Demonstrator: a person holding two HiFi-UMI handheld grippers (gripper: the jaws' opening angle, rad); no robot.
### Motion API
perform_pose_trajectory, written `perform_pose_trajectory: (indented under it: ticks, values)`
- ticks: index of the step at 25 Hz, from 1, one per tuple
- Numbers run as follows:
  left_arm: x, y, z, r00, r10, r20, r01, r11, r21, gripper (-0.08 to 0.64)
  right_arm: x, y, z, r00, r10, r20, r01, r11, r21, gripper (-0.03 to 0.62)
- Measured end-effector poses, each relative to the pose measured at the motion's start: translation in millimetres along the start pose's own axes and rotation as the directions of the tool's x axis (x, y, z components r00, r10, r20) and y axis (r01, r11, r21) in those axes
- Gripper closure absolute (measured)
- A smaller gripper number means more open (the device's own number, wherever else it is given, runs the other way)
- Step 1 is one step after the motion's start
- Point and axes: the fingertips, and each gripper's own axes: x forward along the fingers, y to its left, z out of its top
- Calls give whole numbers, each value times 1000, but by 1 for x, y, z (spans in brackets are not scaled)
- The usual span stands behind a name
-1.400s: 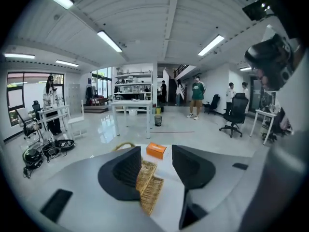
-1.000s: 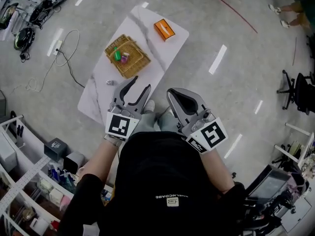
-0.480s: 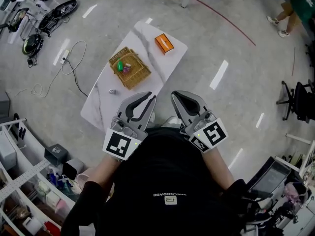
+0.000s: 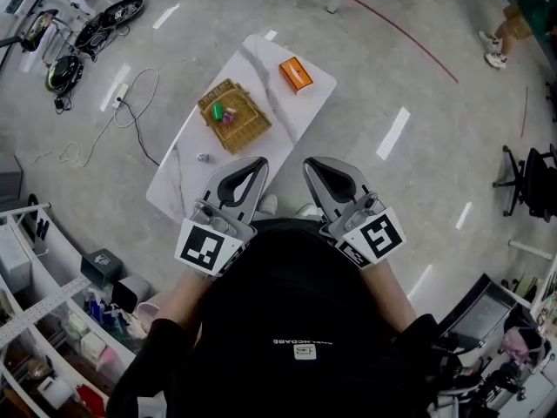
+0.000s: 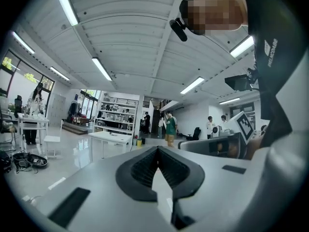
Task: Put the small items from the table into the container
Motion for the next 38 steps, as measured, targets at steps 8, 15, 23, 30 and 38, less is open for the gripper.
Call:
perform_pose_trajectory:
  ticks: [8,15,23,30,38]
  values:
    - [-4,-4,-13,1000,-4,-18,4,1000,-8,555,-2,4,-5,1000,3,1,-3,1000,7,583]
    - [-8,-1,-9,1000,6,6,-6,999,-47,555,-8,5,-3,1000,-14,-4,14,1000,9,583]
    - [-15,9,-21,999,38,-18,-39,997,-67,555,-12,10,-12,999,-23,-23,24,1000,19,583]
    - [-24,13,-43,996,60,-62,-65,995,-78,555,-17,12,-23,998,-34,-53,36,999,34,583]
    - [-35,38,-97,984,118,-131,-131,986,-98,554,-27,19,-38,992,-54,-111,57,998,30,583]
